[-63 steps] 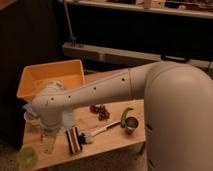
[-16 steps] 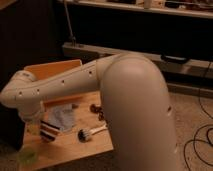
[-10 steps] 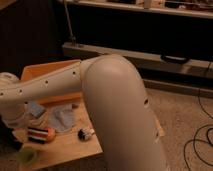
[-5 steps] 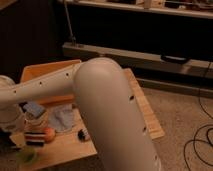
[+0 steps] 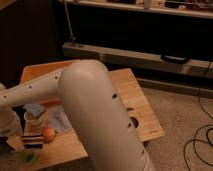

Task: Place eraser in plastic cup

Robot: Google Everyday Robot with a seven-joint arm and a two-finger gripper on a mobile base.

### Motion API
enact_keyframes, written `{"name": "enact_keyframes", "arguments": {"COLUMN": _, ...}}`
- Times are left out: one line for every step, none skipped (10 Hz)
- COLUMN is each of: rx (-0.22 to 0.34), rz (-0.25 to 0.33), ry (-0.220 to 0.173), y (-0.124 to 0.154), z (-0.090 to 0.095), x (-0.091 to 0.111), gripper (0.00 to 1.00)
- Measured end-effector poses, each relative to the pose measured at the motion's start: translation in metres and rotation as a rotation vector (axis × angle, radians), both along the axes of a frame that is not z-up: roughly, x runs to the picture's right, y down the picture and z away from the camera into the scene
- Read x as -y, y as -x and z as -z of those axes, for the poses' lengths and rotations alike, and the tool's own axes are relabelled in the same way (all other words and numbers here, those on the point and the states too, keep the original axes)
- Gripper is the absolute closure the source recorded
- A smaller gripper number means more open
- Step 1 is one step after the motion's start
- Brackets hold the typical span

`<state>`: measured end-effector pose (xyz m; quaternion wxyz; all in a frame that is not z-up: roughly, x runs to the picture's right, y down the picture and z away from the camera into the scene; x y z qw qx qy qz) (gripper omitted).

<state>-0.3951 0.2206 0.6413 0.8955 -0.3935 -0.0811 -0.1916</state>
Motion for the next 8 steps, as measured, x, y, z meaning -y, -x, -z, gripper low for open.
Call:
{"name": "enact_keyframes", "arguments": {"rx": -0.013, "rz": 0.019, "ry": -0.015, "y": 0.006, "z": -0.001, "x": -0.004, "gripper": 1.00}}
{"name": "enact_keyframes", "arguments": {"rx": -0.026, "rz": 0.035, "ry": -0.031, "y": 0.010, "z": -0.002, "x": -0.008, "gripper": 1.00}}
{"name": "enact_keyframes", "arguments": {"rx": -0.035, "rz": 0.043, "ry": -0.044, "y": 0.014, "z": -0.003, "x": -0.010, "gripper": 1.00}}
{"name": "enact_keyframes", "arguments": {"rx": -0.040, "rz": 0.047, "ry": -0.052, "y": 0.017, "z": -0.004, "x": -0.013, "gripper": 1.00}}
{"name": "enact_keyframes", "arguments": {"rx": -0.043, "rz": 0.044, "ry": -0.060, "y": 0.018, "z": -0.005, "x": -0.015, "gripper": 1.00}}
{"name": "enact_keyframes", "arguments": {"rx": -0.043, "rz": 0.037, "ry": -0.069, "y": 0.018, "z": -0.007, "x": -0.018, "gripper": 1.00}}
{"name": "enact_keyframes", "arguments": {"rx": -0.042, "rz": 0.033, "ry": -0.074, "y": 0.019, "z": -0.008, "x": -0.019, "gripper": 1.00}}
{"name": "enact_keyframes", "arguments": {"rx": -0.041, "rz": 0.030, "ry": -0.079, "y": 0.019, "z": -0.009, "x": -0.021, "gripper": 1.00}}
